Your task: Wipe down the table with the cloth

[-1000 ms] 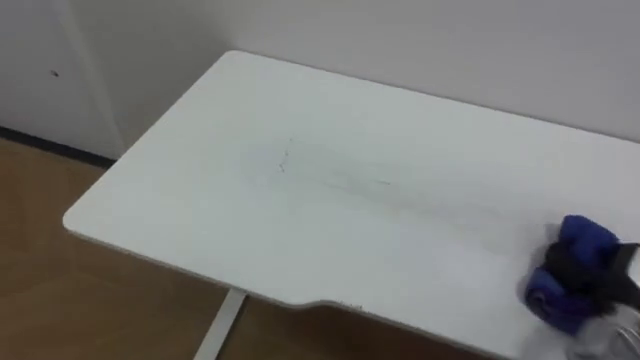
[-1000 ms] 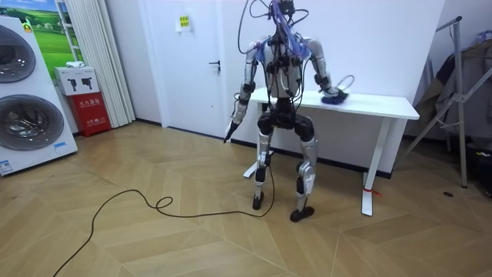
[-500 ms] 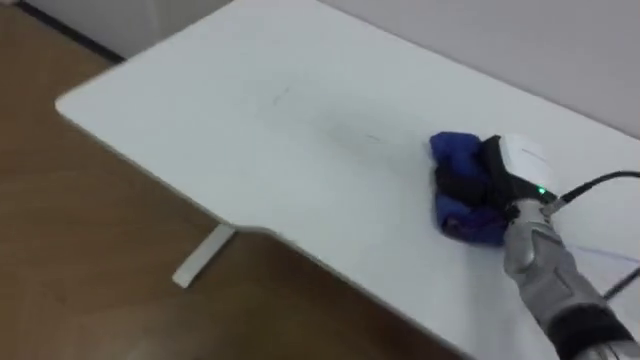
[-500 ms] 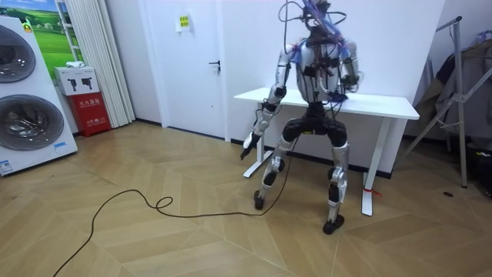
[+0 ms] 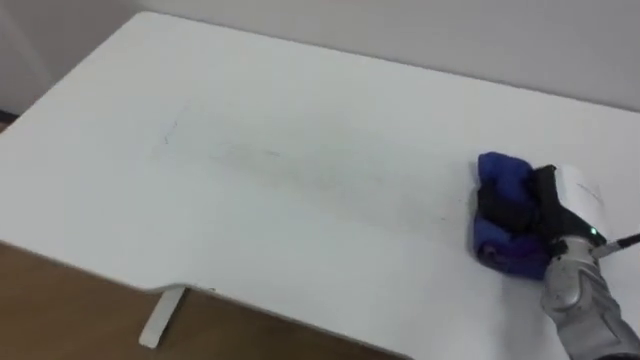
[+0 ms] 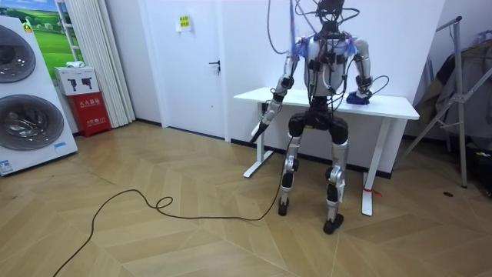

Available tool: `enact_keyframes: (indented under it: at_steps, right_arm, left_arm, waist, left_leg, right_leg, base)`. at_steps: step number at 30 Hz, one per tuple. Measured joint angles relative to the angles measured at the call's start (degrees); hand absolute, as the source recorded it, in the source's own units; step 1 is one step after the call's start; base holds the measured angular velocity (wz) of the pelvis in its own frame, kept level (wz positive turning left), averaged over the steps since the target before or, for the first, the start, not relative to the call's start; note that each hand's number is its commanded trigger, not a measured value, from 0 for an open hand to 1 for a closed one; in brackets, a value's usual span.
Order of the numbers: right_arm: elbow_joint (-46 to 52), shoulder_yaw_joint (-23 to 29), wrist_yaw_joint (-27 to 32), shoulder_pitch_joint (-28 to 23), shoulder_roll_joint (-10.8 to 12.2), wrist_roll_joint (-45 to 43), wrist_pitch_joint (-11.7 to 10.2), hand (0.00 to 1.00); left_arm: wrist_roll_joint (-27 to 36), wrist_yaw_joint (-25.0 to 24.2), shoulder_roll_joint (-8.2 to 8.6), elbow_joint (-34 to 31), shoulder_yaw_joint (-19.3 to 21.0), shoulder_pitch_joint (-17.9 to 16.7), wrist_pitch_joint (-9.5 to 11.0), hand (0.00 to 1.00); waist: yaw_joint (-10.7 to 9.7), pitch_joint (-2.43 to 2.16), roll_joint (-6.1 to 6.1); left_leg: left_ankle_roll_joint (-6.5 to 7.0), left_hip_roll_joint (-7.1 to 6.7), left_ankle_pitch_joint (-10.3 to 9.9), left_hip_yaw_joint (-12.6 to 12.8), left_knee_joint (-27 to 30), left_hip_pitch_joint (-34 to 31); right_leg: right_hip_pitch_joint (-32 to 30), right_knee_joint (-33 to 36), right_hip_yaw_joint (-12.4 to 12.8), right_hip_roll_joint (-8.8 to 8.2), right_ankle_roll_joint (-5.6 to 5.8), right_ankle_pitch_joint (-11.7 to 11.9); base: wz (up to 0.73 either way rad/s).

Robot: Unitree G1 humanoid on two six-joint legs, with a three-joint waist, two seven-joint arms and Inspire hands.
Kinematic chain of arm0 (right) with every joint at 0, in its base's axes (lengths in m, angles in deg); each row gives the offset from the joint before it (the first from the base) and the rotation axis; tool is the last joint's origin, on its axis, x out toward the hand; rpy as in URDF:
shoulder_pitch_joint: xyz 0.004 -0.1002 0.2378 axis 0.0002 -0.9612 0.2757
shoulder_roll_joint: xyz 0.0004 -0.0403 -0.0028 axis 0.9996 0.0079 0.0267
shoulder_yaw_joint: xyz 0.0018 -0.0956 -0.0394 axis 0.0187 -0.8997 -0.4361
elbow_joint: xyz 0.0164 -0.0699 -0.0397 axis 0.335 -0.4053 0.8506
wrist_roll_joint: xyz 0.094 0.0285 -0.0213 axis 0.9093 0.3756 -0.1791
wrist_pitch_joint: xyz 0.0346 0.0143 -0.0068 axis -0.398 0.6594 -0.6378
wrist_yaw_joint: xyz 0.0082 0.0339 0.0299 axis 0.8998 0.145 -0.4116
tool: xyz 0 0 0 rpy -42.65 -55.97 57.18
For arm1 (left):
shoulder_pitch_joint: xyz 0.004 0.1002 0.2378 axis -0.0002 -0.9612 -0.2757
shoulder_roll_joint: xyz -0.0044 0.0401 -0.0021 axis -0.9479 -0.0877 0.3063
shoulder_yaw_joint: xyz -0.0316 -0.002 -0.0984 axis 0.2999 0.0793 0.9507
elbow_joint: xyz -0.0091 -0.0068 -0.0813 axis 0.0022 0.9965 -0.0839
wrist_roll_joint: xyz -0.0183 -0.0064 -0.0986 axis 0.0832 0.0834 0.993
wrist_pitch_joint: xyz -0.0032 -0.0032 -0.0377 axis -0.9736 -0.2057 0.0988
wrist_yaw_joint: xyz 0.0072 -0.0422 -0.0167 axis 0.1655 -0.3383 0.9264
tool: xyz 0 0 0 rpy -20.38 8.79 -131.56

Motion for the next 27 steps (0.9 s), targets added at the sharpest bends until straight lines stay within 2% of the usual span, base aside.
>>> enact_keyframes:
  at_steps: [1,3,6,10,11,14,15,16,17,18,19,20,21,22,23,25,27]
  right_arm:
    - [0.0,0.0,0.7,-0.5,0.4,0.4,-0.3,1.0]
    - [-0.2,0.4,2.8,-2.8,1.3,0.7,-1.5,1.0]
    - [-0.1,2.0,4.6,-4.8,2.4,-0.1,-2.0,1.0]
    - [0.4,2.6,4.7,-4.8,2.6,-0.1,-1.1,1.0]
    - [0.5,1.9,4.6,-4.4,2.6,-0.1,-0.1,1.0]
    - [3.4,0.5,2.3,-2.6,3.2,-1.7,4.8,1.0]
    - [4.3,-2.0,1.0,-0.9,3.2,-3.0,6.7,1.0]
    - [4.4,-3.5,0.2,0.4,3.0,-3.7,7.6,1.0]
    - [4.5,-6.7,-2.3,3.4,2.9,-6.7,8.9,1.0]
    - [4.5,-10.4,-4.5,6.7,3.1,-9.1,9.5,1.0]
    - [4.6,-13.7,-6.2,9.4,3.7,-10.5,9.3,1.0]
    - [4.7,-14.6,-6.9,10.3,4.1,-11.2,9.2,1.0]
    - [4.8,-16.1,-8.3,11.6,4.7,-12.0,8.9,1.0]
    - [5.0,-16.8,-9.4,12.2,5.1,-12.3,8.4,1.0]
    - [5.1,-16.7,-9.5,12.1,5.1,-12.2,7.8,1.0]
    - [4.5,-16.4,-9.2,11.7,4.8,-10.8,7.0,1.0]
    - [3.7,-15.8,-7.2,9.3,4.3,-9.1,4.8,1.0]
  left_arm:
    - [0.1,0.7,-0.06,-0.6,0.0,-0.1,0.0,0.0]
    - [-0.2,1.9,-0.05,-2.0,-0.1,-0.1,0.8,0.0]
    - [-0.4,2.0,0.07,-4.7,0.1,0.0,1.2,0.0]
    - [-0.2,2.0,0.25,-6.0,0.0,0.2,1.4,0.0]
    - [-0.2,2.0,0.38,-6.5,0.0,0.2,1.6,0.0]
    - [-0.2,1.9,0.73,-5.2,-1.0,1.4,1.7,0.0]
    - [-0.3,1.8,0.77,-3.7,-1.5,2.8,1.6,0.0]
    - [-0.4,1.8,0.75,-2.8,-1.8,3.5,1.6,0.0]
    - [-0.4,1.8,0.72,-1.7,-1.9,4.3,1.5,0.0]
    - [-0.4,1.7,0.6,-0.4,-1.9,4.9,1.6,0.0]
    - [-0.4,1.2,0.52,0.0,-1.9,5.2,1.1,0.0]
    - [-0.3,0.8,0.52,0.0,-1.9,5.2,0.9,0.0]
    - [-0.2,0.2,0.53,0.0,-2.0,5.0,0.7,0.0]
    - [-0.3,-0.6,0.52,-0.2,-2.0,4.8,0.4,0.0]
    - [-0.3,-0.8,0.52,-0.2,-1.9,4.4,0.3,0.0]
    - [-0.3,-1.3,0.32,-0.2,-1.8,3.0,-0.1,0.0]
    - [-0.3,-1.5,0.18,-0.3,-1.1,1.7,-0.2,0.0]
  waist:
    - [-0.3,-0.1,-0.15]
    - [-1.6,-0.43,-0.54]
    - [-3.5,-0.63,-0.91]
    - [-3.2,-0.6,-0.91]
    - [-2.5,-0.57,-0.86]
    - [0.0,-0.53,-0.56]
    - [1.1,-0.37,-0.45]
    - [1.8,-0.33,-0.41]
    - [3.3,-0.29,-0.87]
    - [4.9,0.2,-1.01]
    - [5.8,0.96,-1.18]
    - [6.3,1.08,-1.41]
    - [7.6,1.23,-1.8]
    - [8.6,1.13,-2.19]
    - [8.7,1.12,-2.3]
    - [8.5,1.11,-2.66]
    - [7.9,1.13,-3.13]
  left_leg:
    - [0.0,-0.14,0.0,0.0,-0.4,0.4]
    - [-0.03,-0.67,0.1,-0.2,-1.7,2.3]
    - [-0.05,-0.79,0.1,-1.4,-2.0,2.9]
    - [-0.06,-0.87,0.1,-1.6,-2.5,3.4]
    - [-0.15,-0.86,0.1,-1.5,-2.7,3.5]
    - [-0.45,-0.33,0.2,-0.2,-3.2,2.8]
    - [-0.57,-0.16,0.5,0.1,-3.4,2.5]
    - [-0.59,-0.08,0.6,0.1,-3.5,2.3]
    - [-0.74,0.33,0.8,0.8,-3.9,2.2]
    - [-0.96,0.62,1.3,1.5,-4.6,2.7]
    - [-1.06,0.73,1.7,1.4,-5.0,3.0]
    - [-1.09,0.75,1.8,1.4,-5.0,2.9]
    - [-1.08,0.72,1.9,1.1,-5.1,2.7]
    - [-1.01,0.56,2.0,0.5,-5.2,2.2]
    - [-0.95,0.45,2.2,-0.2,-5.1,1.9]
    - [-0.92,0.36,2.2,-1.8,-5.1,1.7]
    - [-0.93,0.31,2.2,-2.5,-5.0,1.9]
  right_leg:
    - [0.2,-0.1,0.0,-0.08,1.2,0.5]
    - [2.1,-1.0,-1.6,-0.23,6.57,1.8]
    - [4.6,-2.8,-4.7,-0.18,7.35,2.2]
    - [5.1,-3.0,-5.5,-0.18,7.51,2.3]
    - [5.0,-3.0,-6.4,-0.2,7.56,2.4]
    - [4.0,-2.8,-6.4,0.03,7.37,2.5]
    - [3.0,-2.7,-6.0,0.23,6.89,2.8]
    - [2.5,-2.7,-5.9,0.37,6.62,3.0]
    - [1.6,-2.5,-5.2,0.76,6.22,3.3]
    - [1.1,-2.5,-4.4,1.14,5.92,3.4]
    - [1.1,-2.5,-4.5,1.34,5.88,3.5]
    - [0.9,-2.7,-4.6,1.39,5.83,3.5]
    - [0.7,-2.8,-4.9,1.39,5.82,3.5]
    - [0.4,-2.9,-5.3,1.33,5.84,3.5]
    - [0.5,-3.0,-5.8,1.31,5.94,3.6]
    - [1.5,-3.3,-7.6,1.28,6.09,3.7]
    - [2.9,-4.3,-8.8,1.4,6.1,3.7]
  base:
    - [0.06]
    - [0.06]
    - [0.21]
    - [0.03]
    - [-0.15]
    - [-0.32]
    - [-0.29]
    - [-0.36]
    - [-0.4]
    - [-0.3]
    - [-0.13]
    - [0.1]
    - [0.17]
    - [0.26]
    - [0.43]
    - [0.43]
    - [0.27]
